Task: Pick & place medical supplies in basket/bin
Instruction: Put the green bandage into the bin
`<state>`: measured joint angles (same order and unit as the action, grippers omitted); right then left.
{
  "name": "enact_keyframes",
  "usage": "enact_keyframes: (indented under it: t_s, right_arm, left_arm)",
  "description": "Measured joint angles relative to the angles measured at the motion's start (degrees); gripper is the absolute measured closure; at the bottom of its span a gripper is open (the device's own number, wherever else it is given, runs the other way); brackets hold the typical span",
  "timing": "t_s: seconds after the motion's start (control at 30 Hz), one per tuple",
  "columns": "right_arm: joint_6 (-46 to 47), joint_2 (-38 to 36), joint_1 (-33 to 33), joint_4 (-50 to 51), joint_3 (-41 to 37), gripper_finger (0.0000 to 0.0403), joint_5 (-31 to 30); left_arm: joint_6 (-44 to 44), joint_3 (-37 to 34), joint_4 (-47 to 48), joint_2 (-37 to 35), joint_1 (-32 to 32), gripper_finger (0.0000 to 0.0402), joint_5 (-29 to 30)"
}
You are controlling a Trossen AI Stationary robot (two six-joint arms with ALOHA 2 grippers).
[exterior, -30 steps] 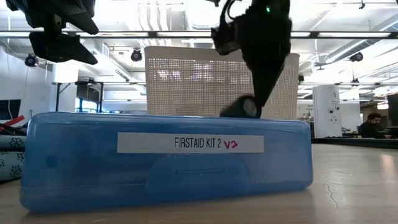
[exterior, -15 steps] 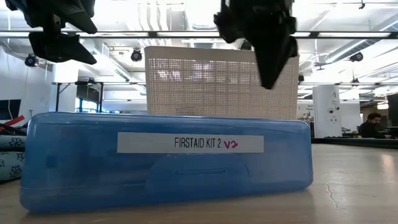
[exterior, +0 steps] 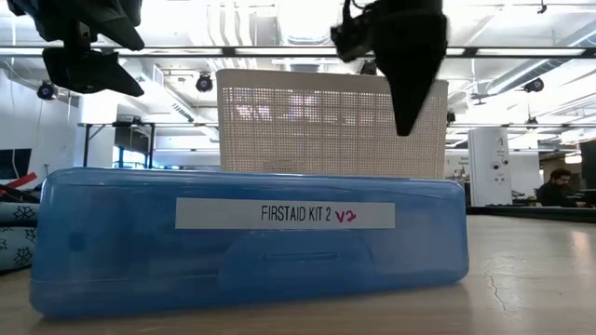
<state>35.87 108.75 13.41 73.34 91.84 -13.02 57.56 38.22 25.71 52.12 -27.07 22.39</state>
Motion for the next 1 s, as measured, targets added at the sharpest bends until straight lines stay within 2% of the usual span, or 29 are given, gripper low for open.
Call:
enact_keyframes:
  t_s: [0.17,0.3,0.4,0.53,0.67,1.0]
  right_arm:
    - [-31.24,0.41,3.41,-0.93,-1.11,0.0056,-6.7]
    - [-43.65,1.21,3.12,-1.72,-3.98,0.0063,-8.21]
    - [-46.01,2.2,2.51,-2.4,-5.92,0.0071,-9.96]
    - [-47.46,2.75,1.63,-5.59,-8.13,0.0076,-7.83]
    - [-48.49,2.78,0.6,-8.97,-9.83,0.0076,-9.48]
    - [-50.9,2.78,-2.62,-13.43,-14.22,0.0076,-7.96]
  left_arm:
    - [0.02,0.0,-0.04,0.0,-0.02,0.0148,-0.02]
    - [0.02,0.0,-0.05,0.0,-0.02,0.0148,0.0]
    - [0.02,-0.02,-0.07,0.0,-0.02,0.0148,0.0]
    - [0.01,-0.04,-0.07,0.0,-0.02,0.0148,0.0]
    - [0.09,-0.04,-0.07,0.0,-0.02,0.0148,0.02]
    - [0.22,-0.04,-0.09,0.0,-0.02,0.0148,0.09]
